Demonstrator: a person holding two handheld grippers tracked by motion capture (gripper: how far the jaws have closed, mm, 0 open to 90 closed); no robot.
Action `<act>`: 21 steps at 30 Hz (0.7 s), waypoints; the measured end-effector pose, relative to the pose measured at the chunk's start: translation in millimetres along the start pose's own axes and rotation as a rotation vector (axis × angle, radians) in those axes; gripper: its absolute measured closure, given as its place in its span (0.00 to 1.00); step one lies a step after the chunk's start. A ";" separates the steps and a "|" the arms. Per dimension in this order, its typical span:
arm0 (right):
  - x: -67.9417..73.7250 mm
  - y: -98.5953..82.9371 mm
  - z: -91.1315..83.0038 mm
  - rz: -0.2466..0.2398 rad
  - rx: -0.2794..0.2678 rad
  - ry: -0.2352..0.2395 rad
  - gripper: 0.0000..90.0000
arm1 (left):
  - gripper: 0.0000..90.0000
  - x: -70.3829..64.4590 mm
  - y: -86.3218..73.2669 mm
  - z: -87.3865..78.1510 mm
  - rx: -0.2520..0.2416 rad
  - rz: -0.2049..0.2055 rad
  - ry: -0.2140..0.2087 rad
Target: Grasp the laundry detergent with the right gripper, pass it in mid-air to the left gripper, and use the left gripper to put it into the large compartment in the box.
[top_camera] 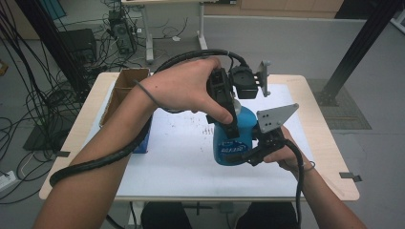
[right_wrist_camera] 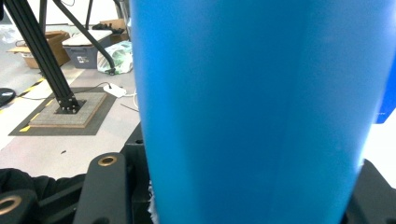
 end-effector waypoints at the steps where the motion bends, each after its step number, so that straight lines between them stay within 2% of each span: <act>1: -0.1 0.3 0.2 -0.001 0.000 0.002 0.46 | 0.42 0.0 0.0 -0.2 0.000 0.000 0.000; 21: -1.1 0.5 1.9 -0.006 0.000 0.004 0.46 | 0.42 0.4 -2.6 -1.2 -0.004 -0.002 0.002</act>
Point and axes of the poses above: each handheld gripper's, and its own axes: z roughly forward along the jaws, y roughly out of its top, x roughly to its left, the point moved 2 cm from there along z, roughly forward along the jaws, and after that the axes turned 14 degrees about -x, right-handed, at the moved point
